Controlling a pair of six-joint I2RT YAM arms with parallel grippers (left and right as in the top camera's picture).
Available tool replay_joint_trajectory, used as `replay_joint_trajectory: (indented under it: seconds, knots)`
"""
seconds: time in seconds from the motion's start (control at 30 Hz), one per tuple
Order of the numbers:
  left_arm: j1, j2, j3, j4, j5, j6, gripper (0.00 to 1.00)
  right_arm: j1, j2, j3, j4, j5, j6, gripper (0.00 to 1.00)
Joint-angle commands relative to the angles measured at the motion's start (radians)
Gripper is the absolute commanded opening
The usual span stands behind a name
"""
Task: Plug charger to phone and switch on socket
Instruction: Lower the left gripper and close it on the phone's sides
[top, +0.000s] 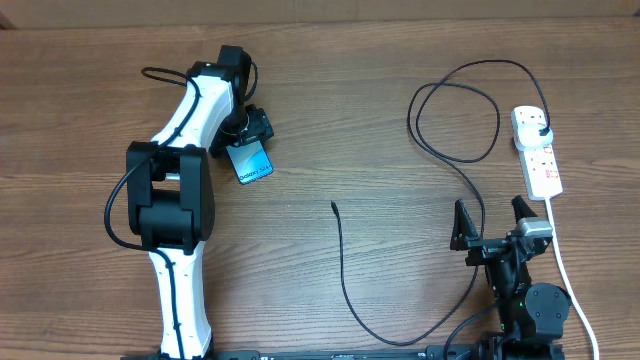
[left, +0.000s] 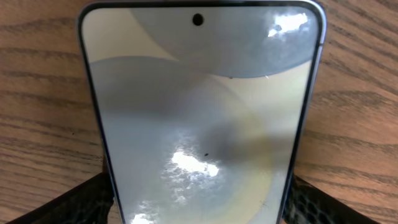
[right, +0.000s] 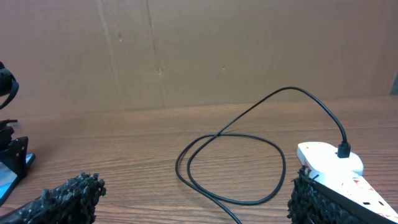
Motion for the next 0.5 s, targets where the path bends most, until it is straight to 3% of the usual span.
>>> replay_joint_trajectory:
  seconds: [0.0,0.47]
  knots:
    - [0.000,0.011,-0.028,0.006,0.010,-0.014,0.86,0.005,-0.010,-0.011,0.003,0.011,0.004,1.00]
    - [0.000,0.011,-0.028,0.005,0.010,-0.014,0.82,0.005,-0.010,-0.011,0.003,0.011,0.004,1.00]
